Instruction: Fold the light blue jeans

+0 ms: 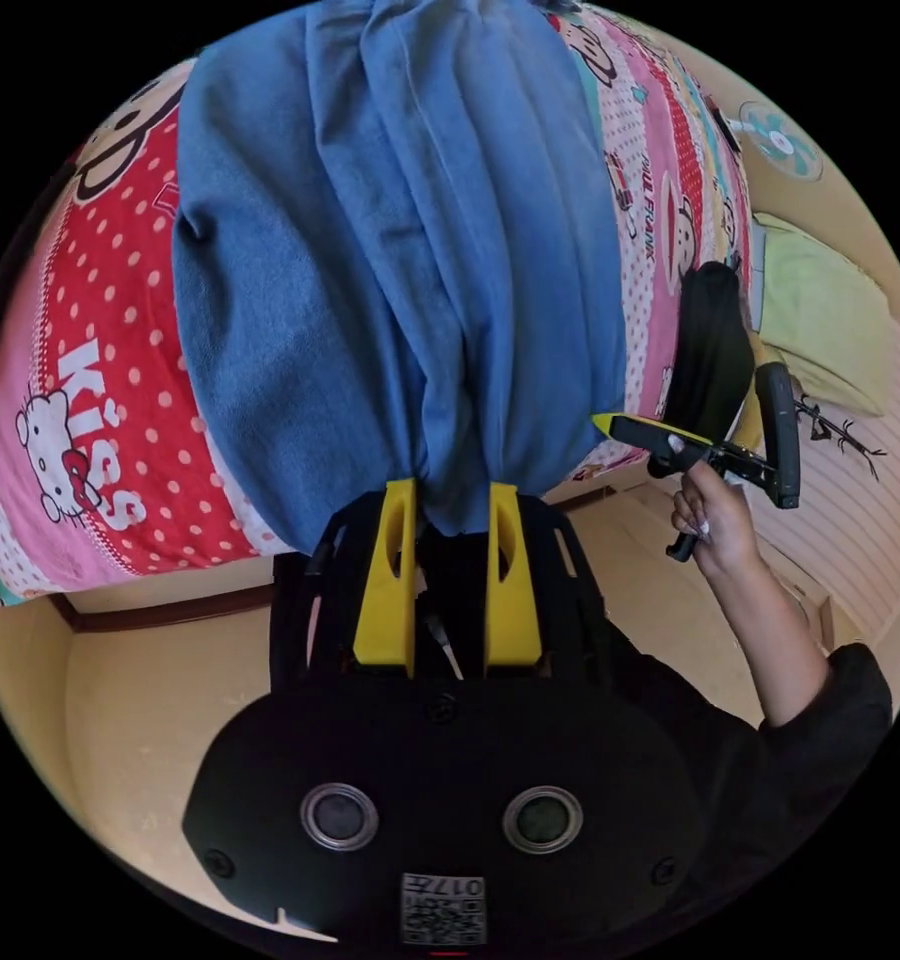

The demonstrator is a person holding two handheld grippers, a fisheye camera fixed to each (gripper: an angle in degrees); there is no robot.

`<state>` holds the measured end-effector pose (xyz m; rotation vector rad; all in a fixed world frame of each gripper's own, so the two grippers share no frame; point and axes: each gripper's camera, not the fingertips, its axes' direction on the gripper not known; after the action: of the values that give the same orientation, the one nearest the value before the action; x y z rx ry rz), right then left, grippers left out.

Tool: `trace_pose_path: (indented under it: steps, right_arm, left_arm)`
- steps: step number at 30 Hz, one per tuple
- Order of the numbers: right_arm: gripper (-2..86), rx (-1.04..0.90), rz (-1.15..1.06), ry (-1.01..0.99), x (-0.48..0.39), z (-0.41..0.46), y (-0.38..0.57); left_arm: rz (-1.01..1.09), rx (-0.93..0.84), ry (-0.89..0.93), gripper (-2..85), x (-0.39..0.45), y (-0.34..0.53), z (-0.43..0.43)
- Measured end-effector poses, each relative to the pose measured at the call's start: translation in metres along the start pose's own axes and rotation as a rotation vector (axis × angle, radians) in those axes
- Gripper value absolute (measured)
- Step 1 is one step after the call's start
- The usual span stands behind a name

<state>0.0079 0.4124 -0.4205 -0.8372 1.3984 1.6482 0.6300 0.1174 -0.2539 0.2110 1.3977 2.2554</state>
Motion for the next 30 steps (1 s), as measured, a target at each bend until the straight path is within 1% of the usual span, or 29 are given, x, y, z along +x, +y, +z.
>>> trace_pose_path:
  steps: [1,2,3,4,5,6,7,9,11,12,13,14,15,17,18,20,21,23,24,25,26,27,28,29,30]
  right_arm:
    - [3.2,0.016,-0.005,0.018,0.000,-0.008,0.001]
    - [2.9,0.063,0.001,0.077,0.004,-0.023,0.006]
    - [2.9,0.109,0.045,0.152,0.014,-0.036,0.013]
    - [2.9,0.126,0.083,0.181,0.021,-0.040,0.016]
    - [3.1,0.144,0.177,0.203,0.038,-0.047,0.021]
    - [3.5,0.135,0.249,0.178,0.056,-0.049,0.022]
    - [3.8,0.121,0.273,0.154,0.063,-0.048,0.022]
    - [5.3,0.077,0.333,0.092,0.079,-0.050,0.016]
    - [6.6,0.111,0.339,0.073,0.078,-0.057,0.012]
    - [6.8,0.133,0.338,0.072,0.074,-0.061,0.008]
    - [6.9,0.142,0.336,0.073,0.072,-0.062,0.005]
    - [6.8,0.155,0.329,0.070,0.065,-0.062,-0.001]
    - [6.7,0.172,0.315,0.058,0.056,-0.062,-0.008]
    - [6.5,0.201,0.268,0.030,0.039,-0.059,-0.021]
    - [6.4,0.213,0.219,0.016,0.024,-0.057,-0.032]
    - [6.4,0.198,0.137,0.010,0.000,-0.049,-0.051]
    - [6.5,0.160,0.086,0.011,-0.016,-0.042,-0.065]
    - [6.8,0.098,0.015,0.002,-0.040,-0.030,-0.084]
    - [6.9,0.074,-0.036,-0.016,-0.055,-0.025,-0.095]
    - [7.0,0.063,-0.062,-0.027,-0.062,-0.023,-0.100]
    - [7.2,0.043,-0.111,-0.053,-0.075,-0.020,-0.109]
    - [7.4,0.026,-0.154,-0.099,-0.087,-0.018,-0.118]
    - [7.6,0.019,-0.173,-0.132,-0.093,-0.017,-0.122]
    - [8.1,0.008,-0.206,-0.202,-0.103,-0.014,-0.131]
    - [8.5,-0.004,-0.230,-0.264,-0.113,-0.011,-0.140]
  left_arm:
    - [-0.008,-0.004,0.035,10.7,-0.011,0.000,-0.007]
    - [-0.017,-0.009,0.054,10.2,-0.022,-0.001,-0.013]
    - [-0.021,-0.012,0.061,9.9,-0.026,-0.001,-0.016]
    - [-0.027,-0.018,0.075,8.6,-0.035,-0.001,-0.020]
    - [-0.024,-0.038,0.086,6.6,-0.042,-0.001,-0.024]
    - [-0.020,-0.051,0.093,5.3,-0.045,-0.001,-0.026]
    - [-0.004,-0.069,0.130,3.6,-0.053,-0.001,-0.032]
    - [0.067,-0.064,0.306,2.4,-0.068,0.004,-0.049]
    - [0.212,0.046,0.726,1.2,-0.098,0.026,-0.088]
    - [0.229,0.091,0.827,1.0,-0.110,0.034,-0.098]
    - [0.230,0.175,0.990,0.8,-0.138,0.053,-0.115]
    - [0.206,0.238,1.064,0.7,-0.168,0.073,-0.127]
    - [0.190,0.259,1.058,0.7,-0.183,0.084,-0.132]
    - [0.111,0.282,0.899,0.7,-0.235,0.125,-0.142]
    - [0.069,0.274,0.863,0.7,-0.249,0.134,-0.141]
    - [-0.131,0.253,0.788,0.9,-0.299,0.161,-0.130]
    - [-0.177,0.244,0.766,0.9,-0.310,0.167,-0.127]
    - [-0.405,0.157,0.573,1.2,-0.346,0.186,-0.116]
    - [-0.450,0.115,0.514,1.2,-0.351,0.190,-0.113]
    - [-0.473,0.059,0.415,2.4,-0.358,0.193,-0.111]
    - [-0.431,0.063,0.374,4.8,-0.357,0.194,-0.113]
    - [-0.409,0.079,0.367,5.2,-0.356,0.195,-0.116]
    - [-0.372,0.137,0.362,6.0,-0.353,0.197,-0.124]
    - [-0.337,0.222,0.362,6.9,-0.351,0.199,-0.136]
    - [-0.323,0.267,0.361,7.3,-0.350,0.199,-0.142]
